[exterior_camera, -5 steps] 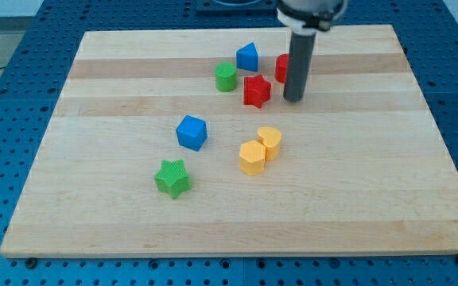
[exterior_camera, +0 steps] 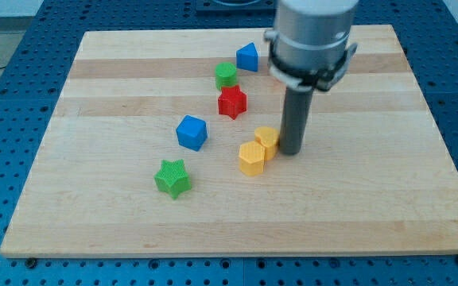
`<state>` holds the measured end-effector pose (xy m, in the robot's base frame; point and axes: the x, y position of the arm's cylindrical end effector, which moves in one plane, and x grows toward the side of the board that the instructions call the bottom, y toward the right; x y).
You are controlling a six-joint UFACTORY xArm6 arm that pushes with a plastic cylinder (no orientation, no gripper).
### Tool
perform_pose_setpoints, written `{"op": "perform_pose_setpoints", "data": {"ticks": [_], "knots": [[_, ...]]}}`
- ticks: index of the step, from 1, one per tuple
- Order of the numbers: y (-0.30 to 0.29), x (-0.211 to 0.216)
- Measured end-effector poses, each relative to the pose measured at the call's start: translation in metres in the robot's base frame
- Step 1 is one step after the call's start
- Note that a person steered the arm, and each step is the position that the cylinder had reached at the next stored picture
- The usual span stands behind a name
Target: Move the yellow hexagon to the top left of the green star
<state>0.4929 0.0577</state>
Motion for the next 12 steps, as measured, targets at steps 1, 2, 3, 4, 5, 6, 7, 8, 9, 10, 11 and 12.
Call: {"op": "perform_pose_setpoints", "data": {"ticks": [1,2,3,4,5,6,7,8,9,10,11,12], "knots": [[-0.062,0.021],[-0.107,0.030],[-0.126,0.028],[-0.134,0.023],[-0.120,0.028],[-0.130,0.025],[-0.120,0.019],[-0.089,0.019],[-0.104,-0.005],[-0.153,-0.012],[-0.195,-0.012],[-0.182,0.031]]}}
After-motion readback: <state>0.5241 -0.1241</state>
